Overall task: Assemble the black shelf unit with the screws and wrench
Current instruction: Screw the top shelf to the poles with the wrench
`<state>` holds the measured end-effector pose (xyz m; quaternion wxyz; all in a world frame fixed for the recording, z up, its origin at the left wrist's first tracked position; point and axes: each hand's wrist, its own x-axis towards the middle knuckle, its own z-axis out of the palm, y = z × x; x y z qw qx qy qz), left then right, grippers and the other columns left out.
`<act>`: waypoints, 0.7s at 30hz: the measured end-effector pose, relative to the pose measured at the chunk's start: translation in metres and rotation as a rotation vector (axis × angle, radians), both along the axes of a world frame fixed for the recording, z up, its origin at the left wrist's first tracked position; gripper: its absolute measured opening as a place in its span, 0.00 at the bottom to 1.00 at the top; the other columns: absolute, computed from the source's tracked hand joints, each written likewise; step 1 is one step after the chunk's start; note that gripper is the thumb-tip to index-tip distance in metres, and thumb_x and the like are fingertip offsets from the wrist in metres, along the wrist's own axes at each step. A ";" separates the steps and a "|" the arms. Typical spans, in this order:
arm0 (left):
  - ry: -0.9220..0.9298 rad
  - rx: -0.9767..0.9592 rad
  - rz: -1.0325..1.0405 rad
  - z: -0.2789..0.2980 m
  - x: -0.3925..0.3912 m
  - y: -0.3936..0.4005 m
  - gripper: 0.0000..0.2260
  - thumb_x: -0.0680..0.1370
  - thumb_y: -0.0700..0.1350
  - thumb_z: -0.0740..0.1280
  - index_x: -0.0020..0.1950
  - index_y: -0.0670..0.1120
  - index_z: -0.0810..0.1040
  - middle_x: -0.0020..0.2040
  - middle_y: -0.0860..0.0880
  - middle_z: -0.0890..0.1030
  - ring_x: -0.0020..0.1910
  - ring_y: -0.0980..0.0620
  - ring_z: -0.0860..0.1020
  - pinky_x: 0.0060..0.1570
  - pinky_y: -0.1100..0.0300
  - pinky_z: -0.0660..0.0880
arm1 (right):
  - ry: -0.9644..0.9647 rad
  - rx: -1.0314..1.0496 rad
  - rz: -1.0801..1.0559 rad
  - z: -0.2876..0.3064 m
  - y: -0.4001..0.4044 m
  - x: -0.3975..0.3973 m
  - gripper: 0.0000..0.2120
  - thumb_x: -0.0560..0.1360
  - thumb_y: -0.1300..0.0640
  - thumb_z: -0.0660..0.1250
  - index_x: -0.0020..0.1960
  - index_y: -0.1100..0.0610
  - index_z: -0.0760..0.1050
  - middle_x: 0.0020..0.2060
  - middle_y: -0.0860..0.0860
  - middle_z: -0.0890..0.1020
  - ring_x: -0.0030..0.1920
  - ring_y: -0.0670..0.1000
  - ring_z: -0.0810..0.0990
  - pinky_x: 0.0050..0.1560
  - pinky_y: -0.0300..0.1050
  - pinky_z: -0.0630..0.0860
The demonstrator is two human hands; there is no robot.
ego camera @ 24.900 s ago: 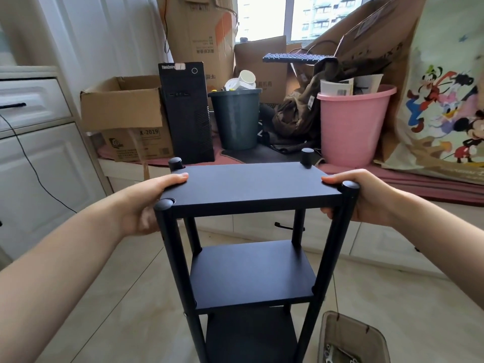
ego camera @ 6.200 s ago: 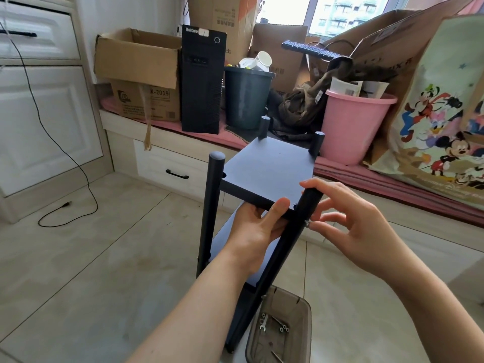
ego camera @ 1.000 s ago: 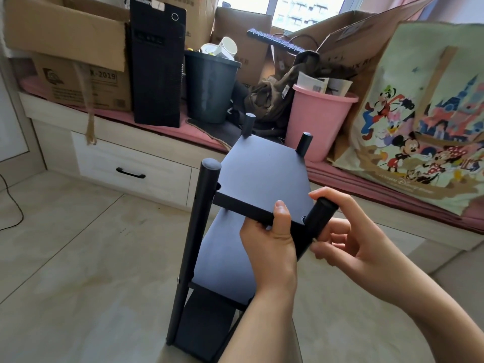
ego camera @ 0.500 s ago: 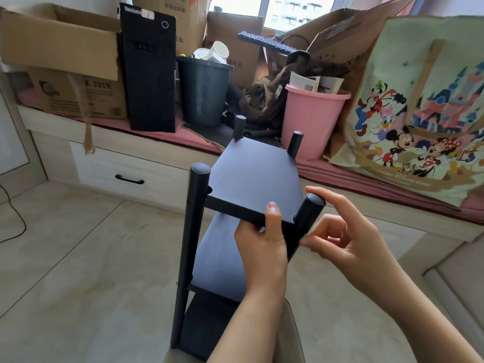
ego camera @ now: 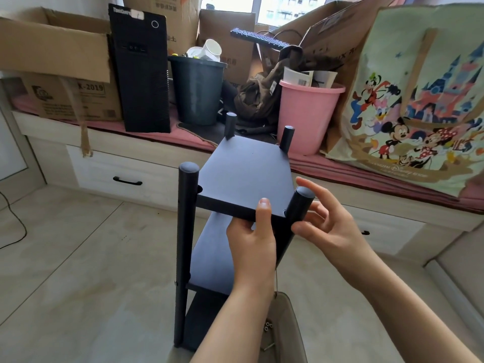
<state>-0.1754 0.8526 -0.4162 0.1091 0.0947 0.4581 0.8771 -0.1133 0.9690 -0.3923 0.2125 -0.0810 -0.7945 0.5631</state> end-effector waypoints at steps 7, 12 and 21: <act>-0.061 -0.015 -0.043 -0.002 -0.009 -0.013 0.09 0.82 0.50 0.66 0.58 0.48 0.81 0.53 0.48 0.86 0.56 0.44 0.84 0.62 0.42 0.77 | -0.032 -0.390 0.196 -0.007 -0.010 -0.015 0.32 0.69 0.54 0.76 0.70 0.47 0.72 0.58 0.60 0.83 0.59 0.61 0.82 0.57 0.46 0.78; -0.057 0.022 -0.136 -0.003 -0.017 -0.027 0.10 0.82 0.44 0.66 0.63 0.49 0.79 0.53 0.49 0.87 0.53 0.46 0.85 0.51 0.55 0.83 | -0.004 -0.390 0.214 -0.007 -0.014 -0.019 0.28 0.67 0.53 0.78 0.65 0.49 0.77 0.55 0.56 0.84 0.58 0.60 0.82 0.58 0.46 0.78; -0.041 0.358 -0.274 0.006 -0.042 -0.048 0.18 0.78 0.34 0.64 0.67 0.46 0.76 0.60 0.42 0.83 0.60 0.41 0.82 0.52 0.51 0.82 | 0.025 -0.276 0.180 -0.006 -0.019 -0.016 0.23 0.66 0.51 0.77 0.60 0.45 0.80 0.55 0.53 0.84 0.56 0.54 0.83 0.55 0.40 0.78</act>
